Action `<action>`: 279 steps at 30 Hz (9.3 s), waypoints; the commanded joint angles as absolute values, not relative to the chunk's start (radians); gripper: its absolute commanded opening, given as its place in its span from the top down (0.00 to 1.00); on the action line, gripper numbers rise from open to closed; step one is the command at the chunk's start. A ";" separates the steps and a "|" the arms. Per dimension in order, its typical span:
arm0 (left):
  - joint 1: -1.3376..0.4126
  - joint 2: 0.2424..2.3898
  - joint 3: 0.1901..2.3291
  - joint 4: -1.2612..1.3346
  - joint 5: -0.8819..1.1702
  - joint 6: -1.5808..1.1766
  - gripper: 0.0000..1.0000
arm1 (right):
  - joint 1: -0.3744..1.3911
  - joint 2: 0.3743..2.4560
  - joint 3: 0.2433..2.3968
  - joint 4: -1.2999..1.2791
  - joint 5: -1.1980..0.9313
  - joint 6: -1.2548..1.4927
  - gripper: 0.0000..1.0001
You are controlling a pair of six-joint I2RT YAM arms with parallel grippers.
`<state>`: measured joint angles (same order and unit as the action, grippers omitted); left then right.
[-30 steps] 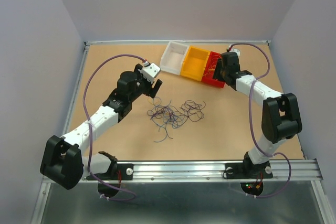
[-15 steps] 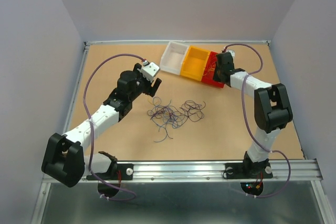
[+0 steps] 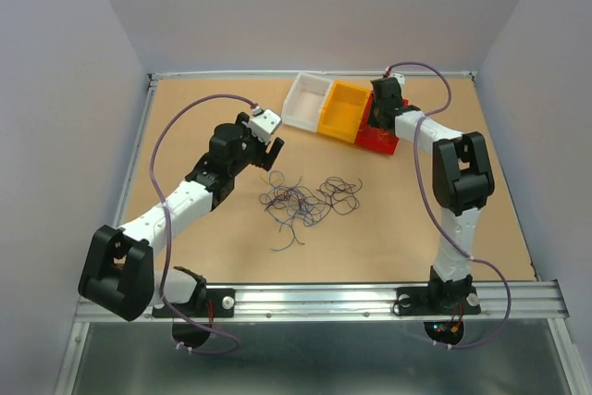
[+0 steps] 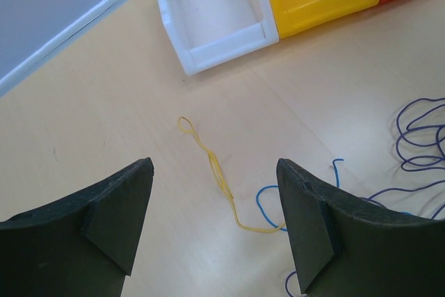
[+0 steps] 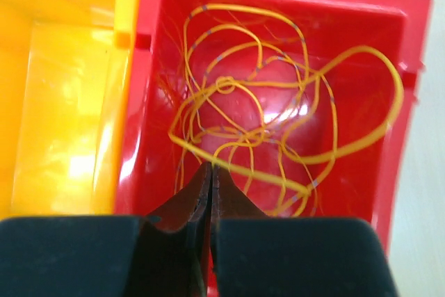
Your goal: Untangle the cables
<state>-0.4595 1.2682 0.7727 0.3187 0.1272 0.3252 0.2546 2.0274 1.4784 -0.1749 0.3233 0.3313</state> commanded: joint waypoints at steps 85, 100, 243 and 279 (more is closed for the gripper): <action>-0.439 1.249 0.979 -0.152 0.423 0.469 1.00 | 0.638 1.726 1.031 0.684 -0.555 -0.146 0.20; -0.445 1.249 0.992 -0.183 0.468 0.468 1.00 | 0.641 1.793 1.089 0.690 -0.706 -0.193 0.24; -0.368 1.143 0.756 0.213 0.351 0.396 0.21 | 0.241 1.902 1.421 0.071 0.494 0.565 0.47; -0.414 1.244 0.767 0.181 0.425 0.485 0.01 | 0.380 1.463 1.132 0.108 0.067 0.292 0.01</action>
